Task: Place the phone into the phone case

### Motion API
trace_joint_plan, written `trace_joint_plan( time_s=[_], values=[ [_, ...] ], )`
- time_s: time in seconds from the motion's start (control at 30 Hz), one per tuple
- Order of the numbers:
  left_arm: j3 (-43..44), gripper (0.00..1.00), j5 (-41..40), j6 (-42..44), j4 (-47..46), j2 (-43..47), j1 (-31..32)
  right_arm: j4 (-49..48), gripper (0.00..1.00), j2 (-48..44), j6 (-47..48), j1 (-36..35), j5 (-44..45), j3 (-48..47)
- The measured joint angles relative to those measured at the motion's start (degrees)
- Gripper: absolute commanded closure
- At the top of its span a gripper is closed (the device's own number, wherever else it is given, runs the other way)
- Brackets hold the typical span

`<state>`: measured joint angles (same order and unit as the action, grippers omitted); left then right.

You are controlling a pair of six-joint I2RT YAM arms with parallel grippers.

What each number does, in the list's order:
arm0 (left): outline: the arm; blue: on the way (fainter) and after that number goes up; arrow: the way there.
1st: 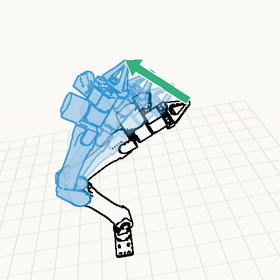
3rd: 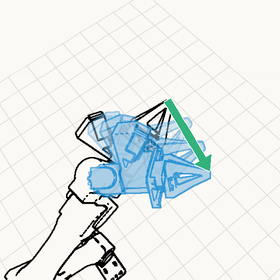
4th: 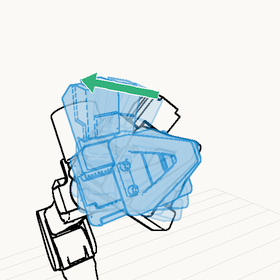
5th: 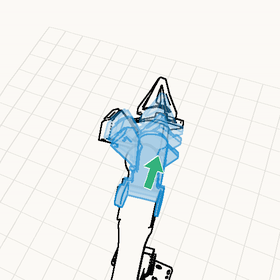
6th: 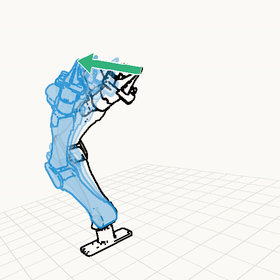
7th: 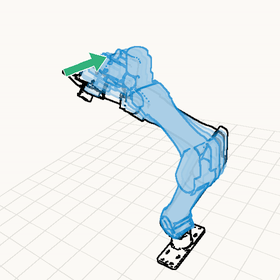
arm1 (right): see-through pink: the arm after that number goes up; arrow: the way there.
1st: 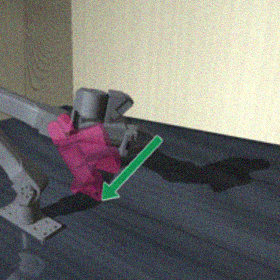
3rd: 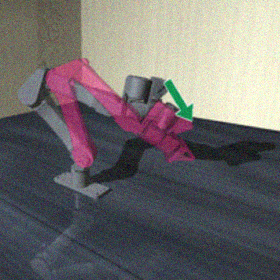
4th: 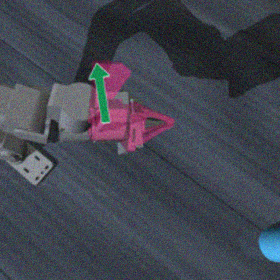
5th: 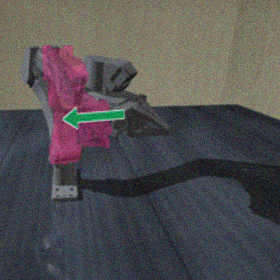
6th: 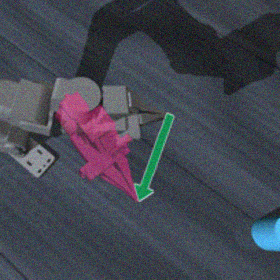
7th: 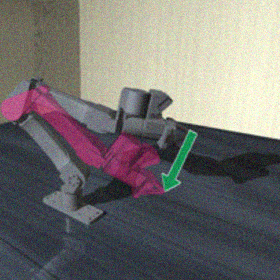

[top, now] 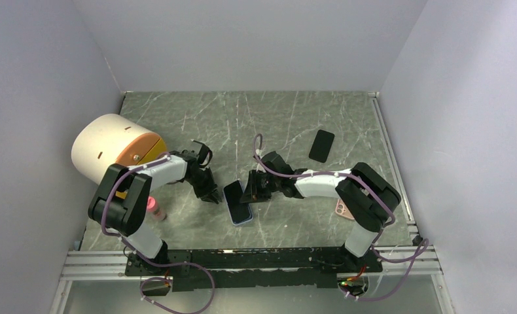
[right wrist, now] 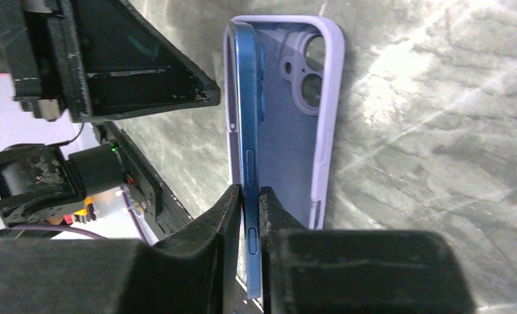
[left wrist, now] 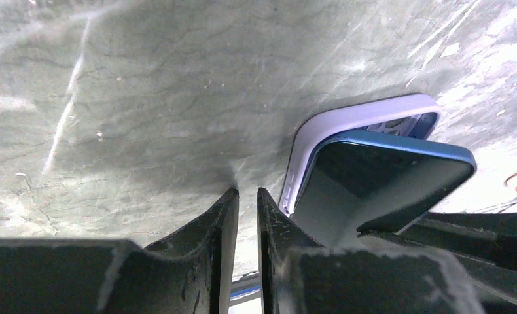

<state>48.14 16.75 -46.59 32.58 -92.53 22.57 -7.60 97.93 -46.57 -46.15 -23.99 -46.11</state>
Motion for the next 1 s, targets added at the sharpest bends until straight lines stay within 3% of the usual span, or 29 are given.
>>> trace_joint_plan(
  time_s=[0.33, 0.57, 1.0],
  values=[
    [0.0, 0.7, 1.0, 0.0, -0.4, 0.1, 0.0, 14.9, 0.66, -0.2, 6.3, -0.1, 2.9, -6.0],
    [0.0, 0.6, 1.7, 0.5, -0.5, 2.0, 0.0, 21.4, 0.72, -1.5, 9.6, -0.1, 7.3, -9.7],
    [-2.2, 0.56, 8.1, 1.1, -7.8, 3.2, 0.0, 21.9, 0.78, -2.0, 10.6, 0.0, 9.0, -10.1]
  ],
)
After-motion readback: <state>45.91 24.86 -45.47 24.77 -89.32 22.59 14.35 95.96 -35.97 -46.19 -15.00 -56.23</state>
